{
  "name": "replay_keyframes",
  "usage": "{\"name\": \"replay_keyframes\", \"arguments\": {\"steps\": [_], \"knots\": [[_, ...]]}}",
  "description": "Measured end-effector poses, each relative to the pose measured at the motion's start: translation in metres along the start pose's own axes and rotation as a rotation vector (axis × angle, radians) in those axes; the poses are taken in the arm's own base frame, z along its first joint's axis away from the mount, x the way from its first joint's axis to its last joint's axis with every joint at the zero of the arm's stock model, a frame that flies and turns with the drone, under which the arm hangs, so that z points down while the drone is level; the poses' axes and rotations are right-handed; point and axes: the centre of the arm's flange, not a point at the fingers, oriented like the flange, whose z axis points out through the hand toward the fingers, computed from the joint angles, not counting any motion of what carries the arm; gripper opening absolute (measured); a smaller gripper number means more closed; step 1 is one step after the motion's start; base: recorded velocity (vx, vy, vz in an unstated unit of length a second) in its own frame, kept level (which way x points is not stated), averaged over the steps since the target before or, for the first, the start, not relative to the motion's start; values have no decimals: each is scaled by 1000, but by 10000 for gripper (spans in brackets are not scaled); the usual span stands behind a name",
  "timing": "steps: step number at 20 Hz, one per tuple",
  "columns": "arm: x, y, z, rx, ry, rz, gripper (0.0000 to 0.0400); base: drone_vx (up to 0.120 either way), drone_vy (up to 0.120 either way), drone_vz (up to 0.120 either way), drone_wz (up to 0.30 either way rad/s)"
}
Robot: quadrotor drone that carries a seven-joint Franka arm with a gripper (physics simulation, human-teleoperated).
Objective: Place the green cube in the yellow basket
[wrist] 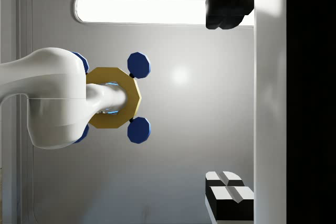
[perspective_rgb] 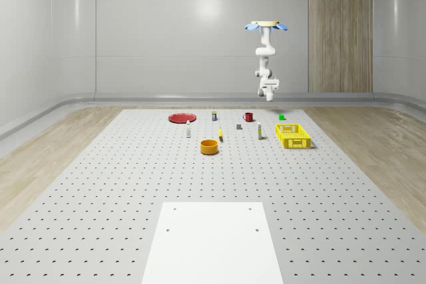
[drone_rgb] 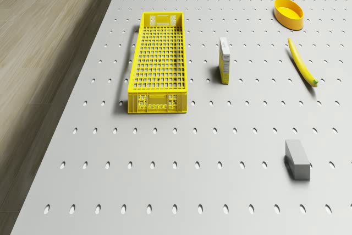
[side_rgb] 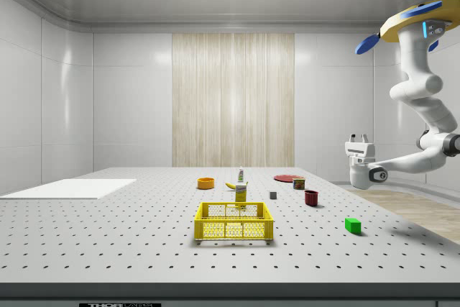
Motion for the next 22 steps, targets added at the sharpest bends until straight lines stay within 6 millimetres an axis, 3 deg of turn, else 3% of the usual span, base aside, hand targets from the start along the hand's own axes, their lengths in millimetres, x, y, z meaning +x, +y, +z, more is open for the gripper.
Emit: {"name": "replay_keyframes", "arguments": {"steps": [4, 11, 15, 22], "knots": [[0, 0, 0, 0, 4, 0, 400, 110, 0, 0, 0], [-2, -1, 0, -6, 18, 0, 400, 6, 114, 0, 0], [-3, -2, 0, -18, 34, 0, 400, 110, 110, 0, 0], [-10, -8, 1, -78, 101, -1, 400, 120, 0, 0, 0]]}}
